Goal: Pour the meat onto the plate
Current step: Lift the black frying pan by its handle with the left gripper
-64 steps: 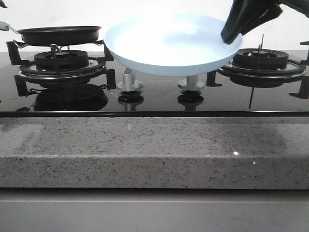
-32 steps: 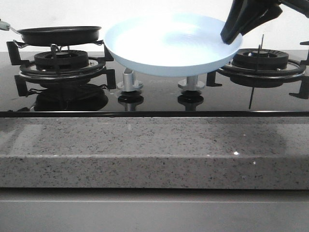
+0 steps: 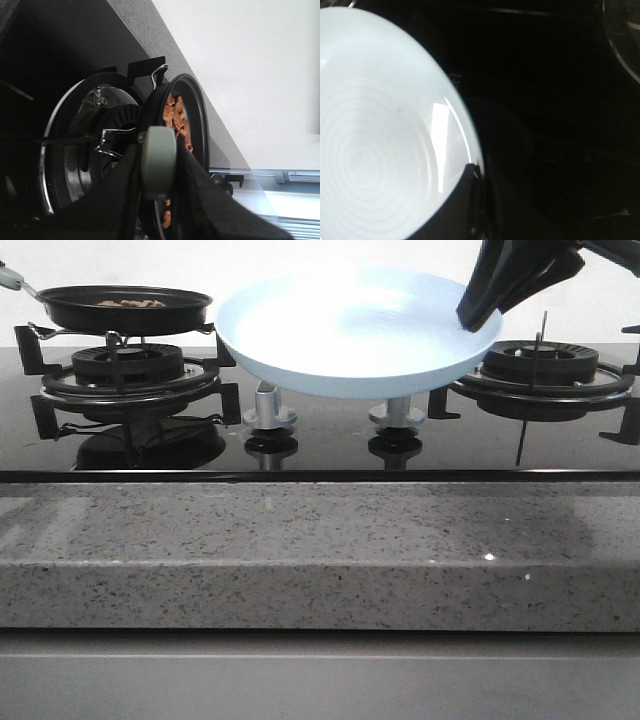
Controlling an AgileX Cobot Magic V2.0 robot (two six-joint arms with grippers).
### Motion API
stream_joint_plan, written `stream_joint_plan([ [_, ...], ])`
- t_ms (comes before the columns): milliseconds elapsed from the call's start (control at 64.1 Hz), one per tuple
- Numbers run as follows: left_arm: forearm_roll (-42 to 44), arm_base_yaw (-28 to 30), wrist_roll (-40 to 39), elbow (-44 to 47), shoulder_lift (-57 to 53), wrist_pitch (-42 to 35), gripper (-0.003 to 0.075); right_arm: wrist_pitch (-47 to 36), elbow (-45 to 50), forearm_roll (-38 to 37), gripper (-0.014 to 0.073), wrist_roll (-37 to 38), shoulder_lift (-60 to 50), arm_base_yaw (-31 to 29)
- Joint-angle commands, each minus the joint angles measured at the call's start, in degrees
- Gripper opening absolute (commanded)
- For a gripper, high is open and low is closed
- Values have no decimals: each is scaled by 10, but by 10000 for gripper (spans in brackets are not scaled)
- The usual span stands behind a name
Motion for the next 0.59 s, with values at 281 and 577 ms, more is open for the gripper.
stream_joint_plan([
  [281,-104,40,11,-16,-28,78,-20,-21,-14,18,-52,-5,-21,2],
  [577,-173,51,20,-16,-29,136,-20,-21,-14,18,-52,-5,-21,2],
])
